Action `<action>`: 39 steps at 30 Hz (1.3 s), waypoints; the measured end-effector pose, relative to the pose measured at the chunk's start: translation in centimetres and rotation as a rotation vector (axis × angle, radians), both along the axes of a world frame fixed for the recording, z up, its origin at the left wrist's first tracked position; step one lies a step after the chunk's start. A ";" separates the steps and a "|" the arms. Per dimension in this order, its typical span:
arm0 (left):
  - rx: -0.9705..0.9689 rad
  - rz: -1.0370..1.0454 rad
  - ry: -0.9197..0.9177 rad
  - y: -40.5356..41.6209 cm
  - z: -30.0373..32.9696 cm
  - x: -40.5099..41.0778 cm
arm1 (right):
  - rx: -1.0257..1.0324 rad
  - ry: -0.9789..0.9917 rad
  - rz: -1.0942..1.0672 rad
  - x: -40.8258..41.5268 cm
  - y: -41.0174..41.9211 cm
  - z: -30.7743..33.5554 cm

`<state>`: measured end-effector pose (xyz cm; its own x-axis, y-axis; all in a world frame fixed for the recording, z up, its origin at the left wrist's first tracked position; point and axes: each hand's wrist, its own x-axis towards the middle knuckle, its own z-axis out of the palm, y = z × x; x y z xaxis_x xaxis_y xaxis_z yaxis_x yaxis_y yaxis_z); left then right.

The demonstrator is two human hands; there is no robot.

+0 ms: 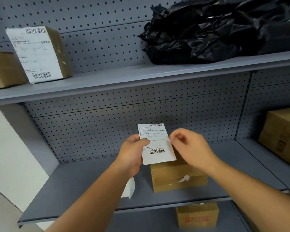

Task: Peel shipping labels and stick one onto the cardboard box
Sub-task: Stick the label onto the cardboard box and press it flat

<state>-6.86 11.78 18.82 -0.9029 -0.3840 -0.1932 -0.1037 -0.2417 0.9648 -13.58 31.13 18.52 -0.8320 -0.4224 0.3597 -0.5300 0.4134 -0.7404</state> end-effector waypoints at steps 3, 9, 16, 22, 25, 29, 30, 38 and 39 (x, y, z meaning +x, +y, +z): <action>-0.018 -0.004 0.007 1.4 -0.1 -0.7 | -0.066 -0.373 -0.043 -2.4 1.4 0.2; 0.008 0.011 -0.039 4.5 -0.3 -2.4 | -0.147 -0.663 0.048 -4.9 3.1 0.0; -0.097 0.038 -0.114 6.9 -1.2 -4.2 | -0.058 -0.551 0.028 -7.2 5.0 -0.2; -0.329 0.136 -0.149 5.9 -2.2 -5.6 | -0.047 -0.543 0.017 -9.2 6.3 -0.4; -0.802 0.176 -0.188 4.0 -3.1 -5.7 | -0.054 -0.585 -0.028 -10.4 6.7 -0.7; -1.103 0.122 -0.248 2.4 -4.8 -5.4 | -0.043 -0.639 -0.057 -11.4 6.6 -1.2; -1.132 0.115 -0.256 2.0 -5.2 -5.4 | -0.040 -0.648 -0.061 -11.4 6.4 -1.2; -1.086 0.059 -0.275 0.1 -7.7 -5.7 | -0.021 -0.687 -0.079 -11.3 3.8 -2.4; -1.088 0.066 -0.265 0.2 -7.9 -5.7 | -0.011 -0.689 -0.077 -11.4 3.6 -2.6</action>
<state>-12.54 11.95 10.94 -0.8547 -0.5111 0.0908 -0.3555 0.7037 0.6152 -24.96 34.74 15.93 -0.8996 -0.3524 -0.2580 0.0933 0.4219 -0.9018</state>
